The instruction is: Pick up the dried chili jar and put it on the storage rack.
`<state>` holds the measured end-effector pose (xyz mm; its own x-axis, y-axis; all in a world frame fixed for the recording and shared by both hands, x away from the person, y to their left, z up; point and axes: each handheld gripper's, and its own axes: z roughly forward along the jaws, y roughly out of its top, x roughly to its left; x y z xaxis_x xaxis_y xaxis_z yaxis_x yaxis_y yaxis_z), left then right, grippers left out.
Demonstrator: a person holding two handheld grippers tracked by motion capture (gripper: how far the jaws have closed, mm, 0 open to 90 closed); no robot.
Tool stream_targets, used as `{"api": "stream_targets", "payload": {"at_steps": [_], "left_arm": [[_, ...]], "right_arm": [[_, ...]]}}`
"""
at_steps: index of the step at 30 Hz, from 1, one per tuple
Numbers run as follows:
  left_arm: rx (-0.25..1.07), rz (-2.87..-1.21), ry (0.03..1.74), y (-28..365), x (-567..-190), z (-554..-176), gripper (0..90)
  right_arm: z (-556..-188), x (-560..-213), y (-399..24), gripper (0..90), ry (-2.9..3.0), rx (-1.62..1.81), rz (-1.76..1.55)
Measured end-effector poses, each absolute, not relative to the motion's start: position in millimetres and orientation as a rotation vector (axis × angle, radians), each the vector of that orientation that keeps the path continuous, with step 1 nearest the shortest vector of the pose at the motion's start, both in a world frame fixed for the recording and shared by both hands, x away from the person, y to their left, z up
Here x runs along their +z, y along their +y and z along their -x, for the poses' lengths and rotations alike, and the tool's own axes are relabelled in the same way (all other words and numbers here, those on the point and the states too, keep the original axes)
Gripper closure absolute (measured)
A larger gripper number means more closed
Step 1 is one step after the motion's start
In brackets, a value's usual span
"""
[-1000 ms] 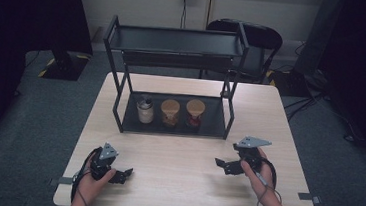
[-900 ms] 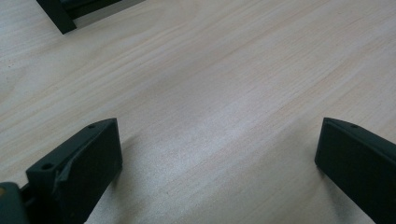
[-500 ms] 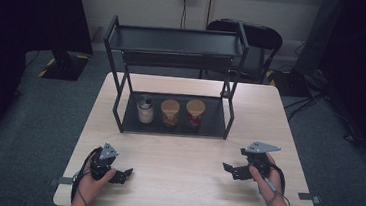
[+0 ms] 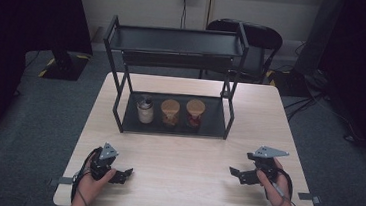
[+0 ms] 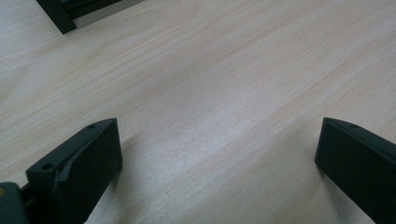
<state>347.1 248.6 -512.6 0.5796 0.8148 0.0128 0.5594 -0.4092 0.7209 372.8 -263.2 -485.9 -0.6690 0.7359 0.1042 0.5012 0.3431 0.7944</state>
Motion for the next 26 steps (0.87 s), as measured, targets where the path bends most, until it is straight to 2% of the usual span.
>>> {"api": "stream_targets", "payload": {"at_steps": [26], "left_arm": [[0.480,-2.125,1.089,249,-513,-347,0.1]], "right_arm": [[-341,-501,-311,1.7,2.342,1.171,-1.101]]}}
